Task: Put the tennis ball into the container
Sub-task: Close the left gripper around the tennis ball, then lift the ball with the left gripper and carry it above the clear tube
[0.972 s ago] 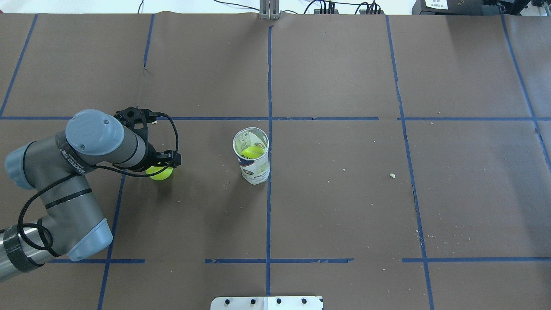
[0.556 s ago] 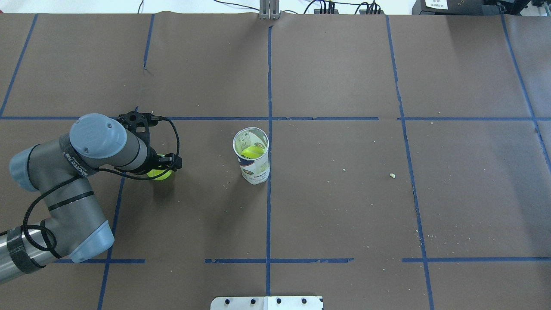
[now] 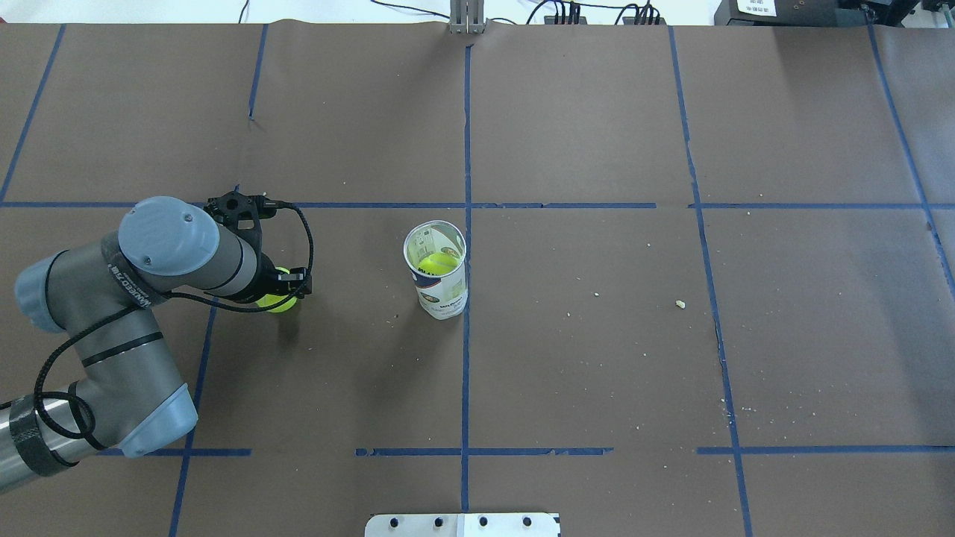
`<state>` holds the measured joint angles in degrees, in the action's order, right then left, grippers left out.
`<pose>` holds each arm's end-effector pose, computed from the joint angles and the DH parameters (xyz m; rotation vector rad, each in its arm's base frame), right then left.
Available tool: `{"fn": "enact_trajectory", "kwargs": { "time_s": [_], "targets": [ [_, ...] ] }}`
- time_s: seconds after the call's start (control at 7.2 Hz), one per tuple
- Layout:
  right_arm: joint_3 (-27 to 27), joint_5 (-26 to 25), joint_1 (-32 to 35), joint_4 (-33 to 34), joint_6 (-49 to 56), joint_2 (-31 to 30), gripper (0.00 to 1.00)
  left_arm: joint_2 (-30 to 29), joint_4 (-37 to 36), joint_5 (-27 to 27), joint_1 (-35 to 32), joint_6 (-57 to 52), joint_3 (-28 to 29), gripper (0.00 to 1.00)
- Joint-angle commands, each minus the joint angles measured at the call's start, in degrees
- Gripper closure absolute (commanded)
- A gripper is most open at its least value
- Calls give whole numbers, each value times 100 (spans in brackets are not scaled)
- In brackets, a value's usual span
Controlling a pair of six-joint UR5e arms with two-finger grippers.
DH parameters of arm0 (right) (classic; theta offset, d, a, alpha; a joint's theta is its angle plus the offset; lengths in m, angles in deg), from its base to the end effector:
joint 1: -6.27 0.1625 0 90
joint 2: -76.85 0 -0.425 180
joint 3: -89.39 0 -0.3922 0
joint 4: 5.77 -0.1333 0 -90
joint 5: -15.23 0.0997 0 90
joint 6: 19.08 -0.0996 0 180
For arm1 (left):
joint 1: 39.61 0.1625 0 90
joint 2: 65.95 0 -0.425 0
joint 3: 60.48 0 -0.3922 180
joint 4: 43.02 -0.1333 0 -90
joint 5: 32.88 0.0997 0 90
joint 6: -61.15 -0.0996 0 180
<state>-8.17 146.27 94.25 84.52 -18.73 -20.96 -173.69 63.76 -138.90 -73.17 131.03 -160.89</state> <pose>0.0526 -0.4356 0.6613 -0.0195 -0.7161 -0.0362 0.4527 -0.4273 0.3796 0.1152 0.8147 -0.1116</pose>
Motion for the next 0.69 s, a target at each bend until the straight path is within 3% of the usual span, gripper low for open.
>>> {"fn": "enact_trajectory", "kwargs": {
  "time_s": [0.0, 0.56],
  "targets": [
    [0, 0, 0, -2, 0, 7, 0, 94, -209, -7, -88, -70, -555, 99],
    [0, 0, 0, -2, 0, 7, 0, -307, -2622, -111, -1000, -97, -2217, 99]
  ]
}}
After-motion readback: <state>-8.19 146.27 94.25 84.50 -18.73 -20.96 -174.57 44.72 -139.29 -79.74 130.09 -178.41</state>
